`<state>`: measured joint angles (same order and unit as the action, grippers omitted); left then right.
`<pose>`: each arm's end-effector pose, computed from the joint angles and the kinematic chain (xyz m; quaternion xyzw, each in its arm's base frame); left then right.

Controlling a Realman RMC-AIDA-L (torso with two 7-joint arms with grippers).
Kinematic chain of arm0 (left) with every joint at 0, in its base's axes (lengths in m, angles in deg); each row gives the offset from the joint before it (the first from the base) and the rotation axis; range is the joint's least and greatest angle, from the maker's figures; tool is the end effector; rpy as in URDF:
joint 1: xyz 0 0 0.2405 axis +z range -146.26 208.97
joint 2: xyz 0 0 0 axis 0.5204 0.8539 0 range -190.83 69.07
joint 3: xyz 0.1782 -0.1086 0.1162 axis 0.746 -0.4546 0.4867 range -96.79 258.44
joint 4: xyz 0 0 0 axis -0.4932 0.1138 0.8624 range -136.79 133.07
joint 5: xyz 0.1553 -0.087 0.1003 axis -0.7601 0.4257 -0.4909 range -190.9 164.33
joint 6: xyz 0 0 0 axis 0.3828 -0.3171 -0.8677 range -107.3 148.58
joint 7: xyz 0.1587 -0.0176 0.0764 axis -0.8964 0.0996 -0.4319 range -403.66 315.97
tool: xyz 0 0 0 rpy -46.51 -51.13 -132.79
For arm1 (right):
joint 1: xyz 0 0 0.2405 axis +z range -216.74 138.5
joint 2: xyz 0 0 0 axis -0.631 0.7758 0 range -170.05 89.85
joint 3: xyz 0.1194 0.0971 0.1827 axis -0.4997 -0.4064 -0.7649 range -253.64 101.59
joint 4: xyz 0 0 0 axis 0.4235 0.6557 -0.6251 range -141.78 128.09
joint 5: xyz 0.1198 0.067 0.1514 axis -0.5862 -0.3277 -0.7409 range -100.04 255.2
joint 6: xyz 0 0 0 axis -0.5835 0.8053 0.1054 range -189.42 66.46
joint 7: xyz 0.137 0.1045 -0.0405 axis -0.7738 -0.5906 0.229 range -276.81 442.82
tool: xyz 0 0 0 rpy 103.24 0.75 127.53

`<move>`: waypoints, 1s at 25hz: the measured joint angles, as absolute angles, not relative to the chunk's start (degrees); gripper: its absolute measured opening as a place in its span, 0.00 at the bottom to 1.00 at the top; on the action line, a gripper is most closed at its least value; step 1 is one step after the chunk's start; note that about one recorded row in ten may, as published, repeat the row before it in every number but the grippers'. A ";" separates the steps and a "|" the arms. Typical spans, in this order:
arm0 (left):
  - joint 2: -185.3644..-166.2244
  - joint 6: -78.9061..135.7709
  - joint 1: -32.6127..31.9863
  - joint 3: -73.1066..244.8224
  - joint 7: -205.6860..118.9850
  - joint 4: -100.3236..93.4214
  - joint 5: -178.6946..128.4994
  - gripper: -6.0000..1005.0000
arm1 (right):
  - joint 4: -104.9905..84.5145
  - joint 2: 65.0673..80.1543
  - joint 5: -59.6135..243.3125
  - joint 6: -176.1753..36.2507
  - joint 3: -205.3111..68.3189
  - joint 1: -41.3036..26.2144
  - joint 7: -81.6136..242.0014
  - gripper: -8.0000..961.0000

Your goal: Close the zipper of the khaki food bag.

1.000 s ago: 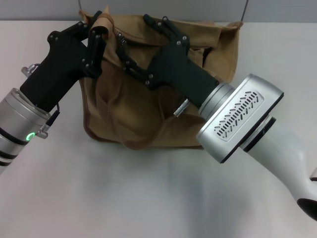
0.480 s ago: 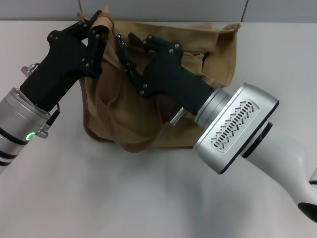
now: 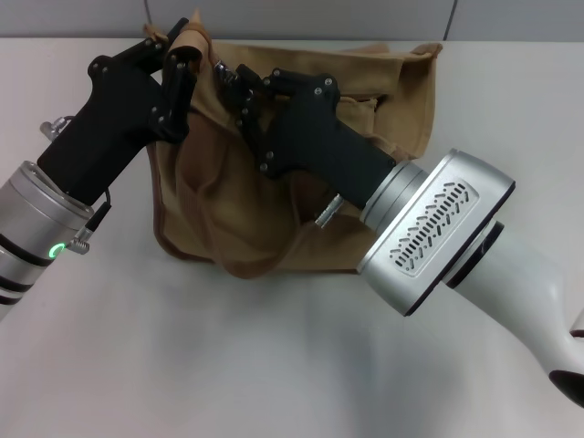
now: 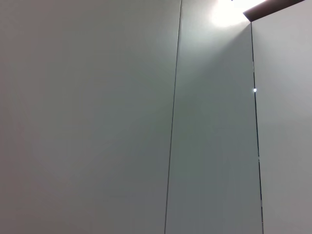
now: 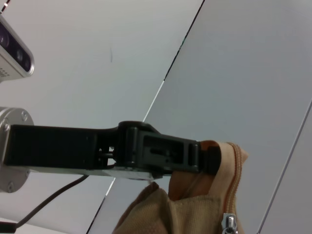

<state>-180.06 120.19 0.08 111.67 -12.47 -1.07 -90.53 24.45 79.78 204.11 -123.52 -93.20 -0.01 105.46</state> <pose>-0.2002 0.3144 -0.0106 -0.7627 -0.1070 -0.5317 0.3524 0.1049 0.3271 -0.1341 -0.8466 -0.1053 0.3313 0.4029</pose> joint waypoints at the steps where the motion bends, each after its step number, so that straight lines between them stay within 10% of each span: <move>1: -180.06 120.18 0.08 111.67 -12.47 -1.07 -90.53 0.03 | 24.48 79.78 204.11 -123.51 -93.20 -0.01 105.48 0.19; 25: -180.02 119.86 0.78 110.44 -12.35 -1.39 -90.13 0.03 | 24.11 79.78 205.81 -124.72 -93.19 -1.95 105.60 0.08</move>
